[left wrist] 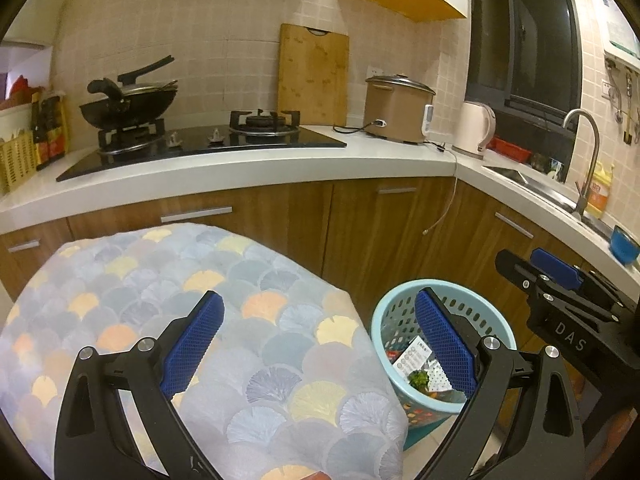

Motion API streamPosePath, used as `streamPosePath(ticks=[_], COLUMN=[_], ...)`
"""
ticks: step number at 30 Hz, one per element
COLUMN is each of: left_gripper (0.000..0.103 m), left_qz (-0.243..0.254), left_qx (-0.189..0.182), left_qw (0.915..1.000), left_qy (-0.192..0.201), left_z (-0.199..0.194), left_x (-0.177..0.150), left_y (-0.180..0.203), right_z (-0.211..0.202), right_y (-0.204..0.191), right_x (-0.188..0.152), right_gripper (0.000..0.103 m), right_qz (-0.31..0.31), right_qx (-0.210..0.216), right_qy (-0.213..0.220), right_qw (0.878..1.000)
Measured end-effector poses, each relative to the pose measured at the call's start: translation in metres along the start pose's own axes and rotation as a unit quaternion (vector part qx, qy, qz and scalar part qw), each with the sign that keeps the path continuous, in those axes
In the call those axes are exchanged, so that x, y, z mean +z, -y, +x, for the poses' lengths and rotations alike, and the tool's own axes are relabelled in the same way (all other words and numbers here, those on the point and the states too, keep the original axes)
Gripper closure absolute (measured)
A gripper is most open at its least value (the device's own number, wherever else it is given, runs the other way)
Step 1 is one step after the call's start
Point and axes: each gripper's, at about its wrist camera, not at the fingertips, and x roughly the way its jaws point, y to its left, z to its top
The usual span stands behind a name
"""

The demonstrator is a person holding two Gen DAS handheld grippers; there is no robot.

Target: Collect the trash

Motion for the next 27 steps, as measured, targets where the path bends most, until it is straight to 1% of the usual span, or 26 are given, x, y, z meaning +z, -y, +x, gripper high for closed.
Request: streamPosePath(ticks=[6,15,22,27], left_gripper=[0.010,0.010,0.010,0.010], left_qz=[-0.006,-0.006,-0.008,-0.007], left_qx=[-0.001,0.001,-0.007,-0.006], left_qw=[1.0000,1.0000,0.9999,0.9999], left_qy=[-0.007,-0.005,-0.006,-0.005], left_z=[0.0023,0.0015,0.0016,0.0016], left_x=[0.0001,0.0007,0.0011,0.0012], left_y=[-0.0018,-0.0027,-0.0045,-0.0047], right_z=[0.0030,0.0047,0.0066,0.0056], right_y=[0.0010,0.0015,0.0004,0.0003], right_x=[0.0005,0.0003,-0.0016,-0.0018], right_gripper=[0.048,0.048,0.048,0.048], right_qz=[0.001,0.000,-0.005,-0.002], right_qx=[0.000,0.000,-0.010,-0.005], right_qy=[-0.004,-0.003,0.002,0.003], right_qw=[1.000,1.000,1.000,1.000])
